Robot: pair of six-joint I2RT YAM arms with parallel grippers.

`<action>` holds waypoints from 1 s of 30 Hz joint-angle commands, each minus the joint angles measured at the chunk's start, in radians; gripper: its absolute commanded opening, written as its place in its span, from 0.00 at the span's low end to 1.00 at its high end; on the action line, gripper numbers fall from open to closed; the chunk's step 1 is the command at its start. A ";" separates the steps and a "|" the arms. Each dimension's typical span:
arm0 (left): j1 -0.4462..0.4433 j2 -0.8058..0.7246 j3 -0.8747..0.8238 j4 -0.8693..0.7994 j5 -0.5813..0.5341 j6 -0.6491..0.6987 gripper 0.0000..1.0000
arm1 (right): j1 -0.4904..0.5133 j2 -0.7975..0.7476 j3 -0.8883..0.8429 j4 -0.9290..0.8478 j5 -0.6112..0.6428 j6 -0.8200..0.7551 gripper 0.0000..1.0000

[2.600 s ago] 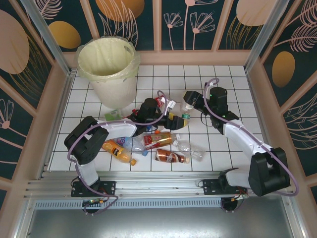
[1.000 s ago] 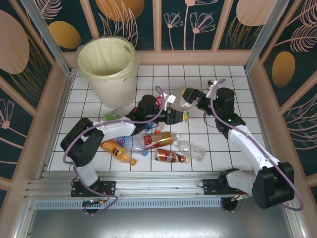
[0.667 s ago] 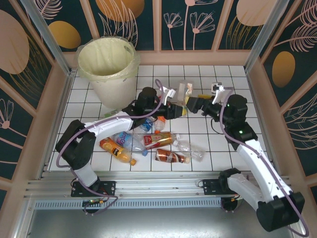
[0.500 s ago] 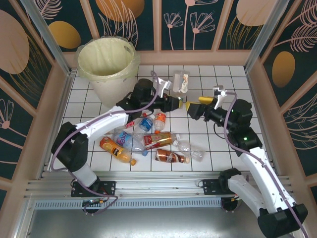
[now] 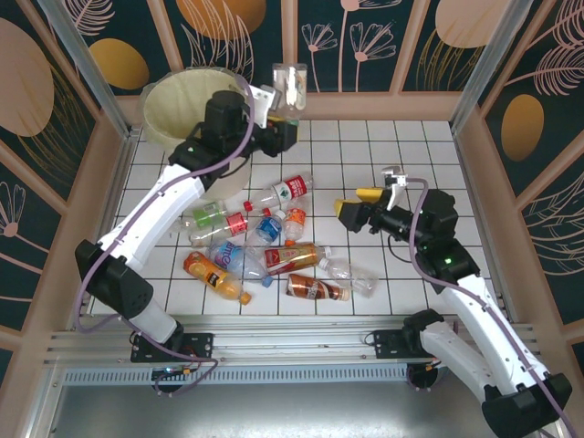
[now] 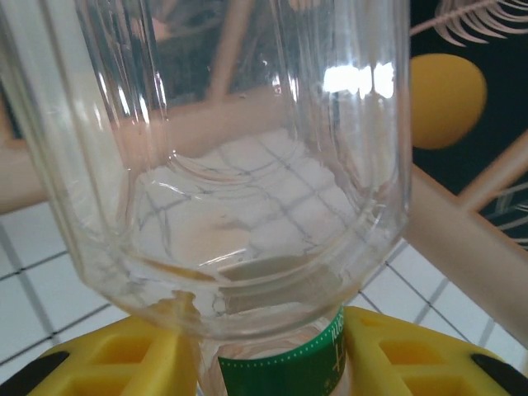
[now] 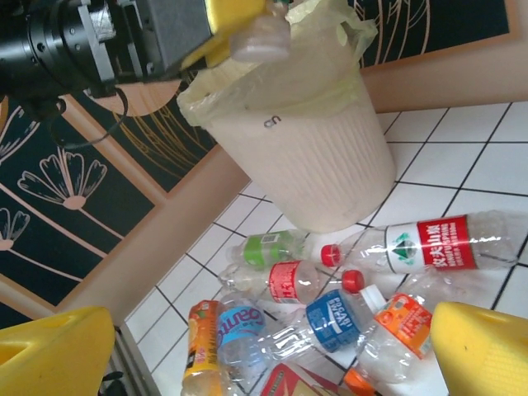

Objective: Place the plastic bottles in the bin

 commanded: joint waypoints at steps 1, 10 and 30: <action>0.065 -0.020 0.037 -0.094 -0.083 0.044 0.43 | 0.041 0.023 -0.032 0.097 0.022 0.046 0.99; 0.261 -0.018 0.049 -0.120 -0.194 0.056 0.43 | 0.149 0.095 -0.029 0.103 0.116 0.032 0.99; 0.432 0.115 0.068 -0.176 -0.192 0.054 0.46 | 0.184 0.128 -0.047 0.099 0.158 0.032 0.99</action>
